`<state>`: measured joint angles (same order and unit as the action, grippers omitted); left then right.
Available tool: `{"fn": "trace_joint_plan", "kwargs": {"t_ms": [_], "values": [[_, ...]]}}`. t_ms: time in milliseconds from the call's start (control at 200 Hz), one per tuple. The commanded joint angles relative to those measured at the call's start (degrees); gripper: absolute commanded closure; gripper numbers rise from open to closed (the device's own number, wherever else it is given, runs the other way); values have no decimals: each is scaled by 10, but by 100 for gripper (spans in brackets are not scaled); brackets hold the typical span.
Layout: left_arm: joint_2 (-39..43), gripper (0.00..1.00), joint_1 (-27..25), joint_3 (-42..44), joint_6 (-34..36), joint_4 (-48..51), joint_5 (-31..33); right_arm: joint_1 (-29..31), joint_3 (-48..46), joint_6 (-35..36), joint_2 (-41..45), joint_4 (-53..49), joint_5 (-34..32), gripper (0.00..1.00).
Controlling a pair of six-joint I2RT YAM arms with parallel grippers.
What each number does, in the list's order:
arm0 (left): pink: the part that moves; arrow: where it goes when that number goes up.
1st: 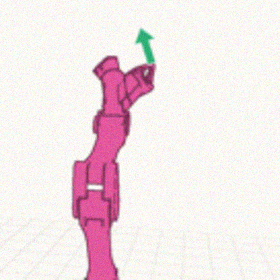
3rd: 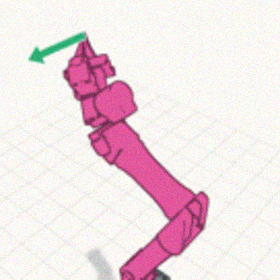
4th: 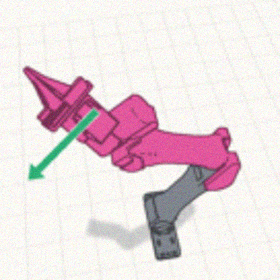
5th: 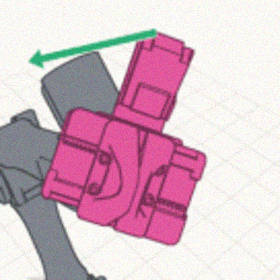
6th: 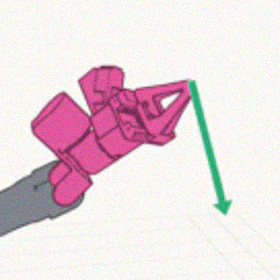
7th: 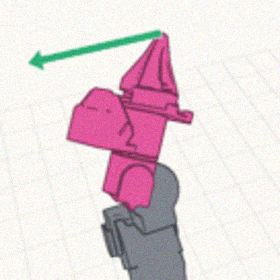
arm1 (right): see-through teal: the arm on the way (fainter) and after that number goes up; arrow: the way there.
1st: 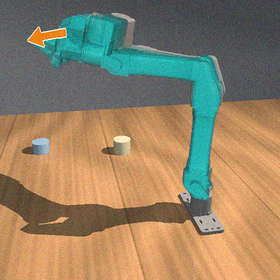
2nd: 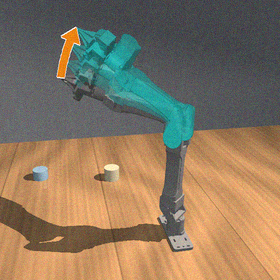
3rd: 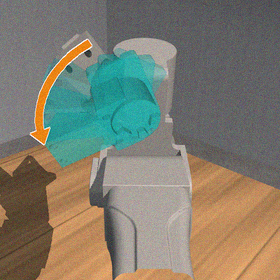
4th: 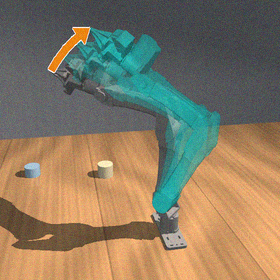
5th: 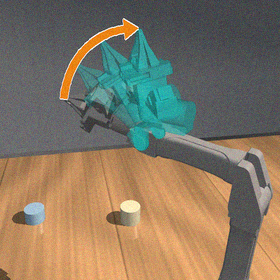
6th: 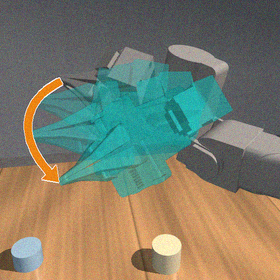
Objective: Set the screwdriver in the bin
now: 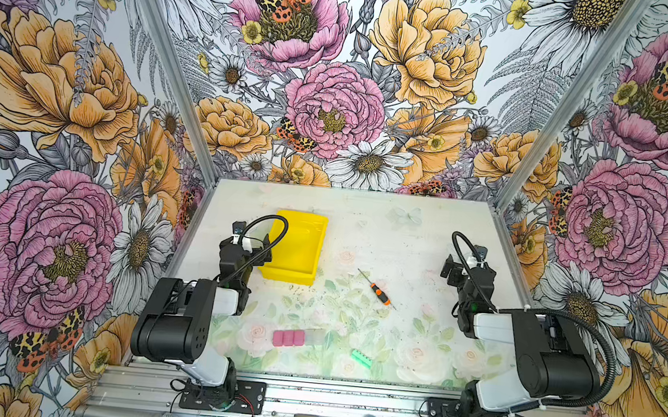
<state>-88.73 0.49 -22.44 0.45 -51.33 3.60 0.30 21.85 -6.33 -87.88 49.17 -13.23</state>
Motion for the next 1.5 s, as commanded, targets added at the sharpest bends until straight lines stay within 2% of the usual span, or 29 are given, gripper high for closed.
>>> {"fn": "trace_joint_plan", "kwargs": {"t_ms": [0, 1341, 1496], "values": [[0, 1, -3, 5, 7, -17, 4, -1, -1, 2, -1, 19, -5, 1], [1, 1, -2, 5, 6, -17, 5, -2, -4, 3, 3, 24, -9, 1], [31, 1, -2, -17, 0, 51, 16, 0, 24, -3, 55, -77, -26, 1]]}}
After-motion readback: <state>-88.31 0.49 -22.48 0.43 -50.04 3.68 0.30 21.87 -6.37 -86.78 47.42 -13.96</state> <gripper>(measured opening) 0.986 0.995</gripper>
